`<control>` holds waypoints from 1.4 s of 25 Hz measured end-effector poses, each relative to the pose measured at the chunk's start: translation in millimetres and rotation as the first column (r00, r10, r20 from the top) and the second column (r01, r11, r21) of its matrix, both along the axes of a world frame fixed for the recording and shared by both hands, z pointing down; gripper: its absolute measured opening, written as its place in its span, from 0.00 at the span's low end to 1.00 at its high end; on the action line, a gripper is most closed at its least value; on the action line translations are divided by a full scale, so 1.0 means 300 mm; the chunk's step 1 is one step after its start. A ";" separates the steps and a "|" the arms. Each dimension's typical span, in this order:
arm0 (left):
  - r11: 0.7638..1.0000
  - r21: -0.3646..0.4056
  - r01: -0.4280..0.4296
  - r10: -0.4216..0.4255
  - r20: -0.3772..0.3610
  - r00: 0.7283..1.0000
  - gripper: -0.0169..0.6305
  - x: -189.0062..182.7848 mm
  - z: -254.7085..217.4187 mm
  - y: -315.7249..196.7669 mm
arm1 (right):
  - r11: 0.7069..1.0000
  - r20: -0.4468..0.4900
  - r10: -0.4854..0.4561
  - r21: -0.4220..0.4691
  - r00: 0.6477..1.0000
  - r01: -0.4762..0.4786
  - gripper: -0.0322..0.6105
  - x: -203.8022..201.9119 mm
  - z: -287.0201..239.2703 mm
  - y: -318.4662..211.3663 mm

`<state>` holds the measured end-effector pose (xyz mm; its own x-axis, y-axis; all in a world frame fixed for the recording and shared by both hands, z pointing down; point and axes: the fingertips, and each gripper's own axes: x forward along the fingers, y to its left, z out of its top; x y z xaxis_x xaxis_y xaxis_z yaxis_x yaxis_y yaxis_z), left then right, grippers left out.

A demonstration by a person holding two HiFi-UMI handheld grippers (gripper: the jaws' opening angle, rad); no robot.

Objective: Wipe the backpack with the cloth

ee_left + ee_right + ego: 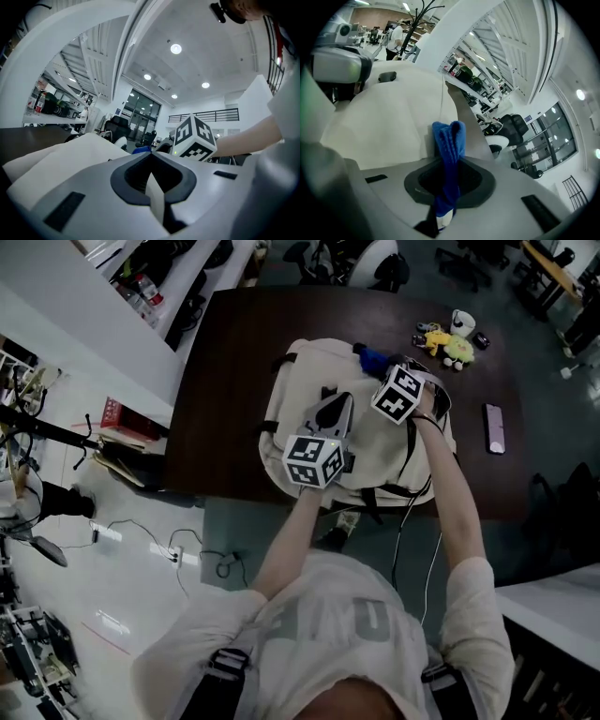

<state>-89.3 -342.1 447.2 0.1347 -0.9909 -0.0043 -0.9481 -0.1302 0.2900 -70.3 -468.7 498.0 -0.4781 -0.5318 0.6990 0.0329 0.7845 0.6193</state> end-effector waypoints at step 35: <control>0.994 0.077 -0.073 0.075 -0.034 0.997 0.03 0.151 -0.037 0.451 | 1.000 -0.110 -0.026 -0.008 0.994 0.026 0.11 0.267 0.260 0.905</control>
<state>-44.1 -206.6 436.2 0.2061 -0.9748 -0.0851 -0.9241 -0.2225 0.3107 9.8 -197.1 576.1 -0.4116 -0.5154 0.7516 0.1212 0.7865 0.6056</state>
